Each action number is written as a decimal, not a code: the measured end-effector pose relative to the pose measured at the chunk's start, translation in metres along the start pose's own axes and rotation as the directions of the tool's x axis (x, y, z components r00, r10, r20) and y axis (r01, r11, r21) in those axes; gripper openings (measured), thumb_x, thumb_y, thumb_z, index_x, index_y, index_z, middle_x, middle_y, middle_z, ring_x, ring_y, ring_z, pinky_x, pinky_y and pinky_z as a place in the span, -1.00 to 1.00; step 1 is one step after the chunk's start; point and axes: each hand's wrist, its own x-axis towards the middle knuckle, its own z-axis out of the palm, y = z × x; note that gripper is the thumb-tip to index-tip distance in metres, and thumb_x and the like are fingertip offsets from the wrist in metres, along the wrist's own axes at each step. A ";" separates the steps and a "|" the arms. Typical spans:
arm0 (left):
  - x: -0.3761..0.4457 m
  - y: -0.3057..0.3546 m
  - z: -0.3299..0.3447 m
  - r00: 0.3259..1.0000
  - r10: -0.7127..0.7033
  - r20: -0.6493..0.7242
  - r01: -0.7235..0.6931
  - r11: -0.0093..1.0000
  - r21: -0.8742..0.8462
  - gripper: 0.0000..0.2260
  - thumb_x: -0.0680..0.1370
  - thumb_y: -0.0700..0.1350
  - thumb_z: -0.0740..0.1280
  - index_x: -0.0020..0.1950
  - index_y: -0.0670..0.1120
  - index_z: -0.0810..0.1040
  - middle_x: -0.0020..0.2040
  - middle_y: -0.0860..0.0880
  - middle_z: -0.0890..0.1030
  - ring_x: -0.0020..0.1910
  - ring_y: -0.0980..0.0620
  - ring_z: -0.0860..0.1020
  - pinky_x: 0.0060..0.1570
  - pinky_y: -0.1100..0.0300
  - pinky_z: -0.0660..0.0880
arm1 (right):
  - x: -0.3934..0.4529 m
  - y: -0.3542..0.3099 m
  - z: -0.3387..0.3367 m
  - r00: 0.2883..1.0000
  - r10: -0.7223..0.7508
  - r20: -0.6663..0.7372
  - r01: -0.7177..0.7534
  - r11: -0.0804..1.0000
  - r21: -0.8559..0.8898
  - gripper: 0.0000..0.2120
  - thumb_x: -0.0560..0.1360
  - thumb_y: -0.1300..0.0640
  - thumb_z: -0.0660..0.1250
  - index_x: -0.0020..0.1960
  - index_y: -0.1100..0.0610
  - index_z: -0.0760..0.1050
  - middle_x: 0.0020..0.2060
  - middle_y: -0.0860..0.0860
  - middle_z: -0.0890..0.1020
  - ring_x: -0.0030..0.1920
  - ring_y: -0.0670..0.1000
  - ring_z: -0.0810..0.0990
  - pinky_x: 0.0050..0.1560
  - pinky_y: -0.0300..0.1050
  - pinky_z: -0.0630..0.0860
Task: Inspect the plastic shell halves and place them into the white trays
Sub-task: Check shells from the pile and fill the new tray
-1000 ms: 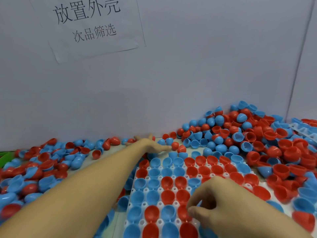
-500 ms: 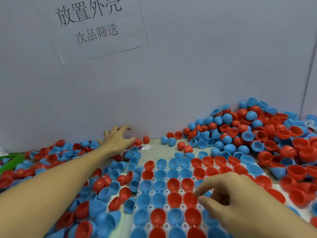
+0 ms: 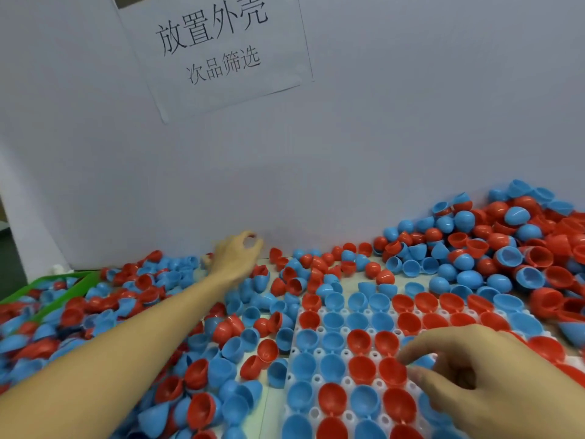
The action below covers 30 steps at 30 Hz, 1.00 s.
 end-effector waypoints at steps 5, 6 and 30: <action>0.023 -0.096 -0.038 0.825 -0.564 -0.013 0.528 0.764 0.371 -0.12 0.45 0.55 0.03 0.63 0.04 0.14 0.62 -0.29 0.10 0.56 -0.42 0.01 0.50 -0.37 -0.03 | 0.001 -0.002 0.002 1.000 -0.007 0.006 0.007 1.000 0.004 -0.94 0.55 -0.05 0.34 -0.07 -0.22 0.56 -0.28 -0.36 0.65 -0.28 -0.34 0.58 -0.25 -0.42 0.45; 0.026 -0.104 -0.039 0.826 -0.563 0.036 0.504 0.765 0.402 -0.08 0.43 0.56 -0.01 0.61 -0.01 0.24 0.58 -0.30 0.20 0.54 -0.40 0.12 0.52 -0.29 0.05 | 0.001 -0.002 0.002 1.000 -0.012 0.009 0.012 1.000 0.006 -0.94 0.55 -0.05 0.35 -0.07 -0.21 0.57 -0.27 -0.34 0.66 -0.28 -0.33 0.59 -0.25 -0.42 0.44; -0.043 0.133 0.053 0.868 0.067 0.491 -0.198 0.955 0.220 -0.17 0.39 0.40 0.37 0.58 0.21 0.16 0.62 -0.15 0.01 0.53 -0.43 0.07 0.44 -0.31 0.21 | 0.004 -0.003 0.005 0.999 0.023 0.023 -0.023 0.999 -0.025 -0.94 0.55 -0.06 0.35 0.01 -0.21 0.55 -0.21 -0.21 0.71 -0.23 -0.34 0.59 -0.18 -0.43 0.46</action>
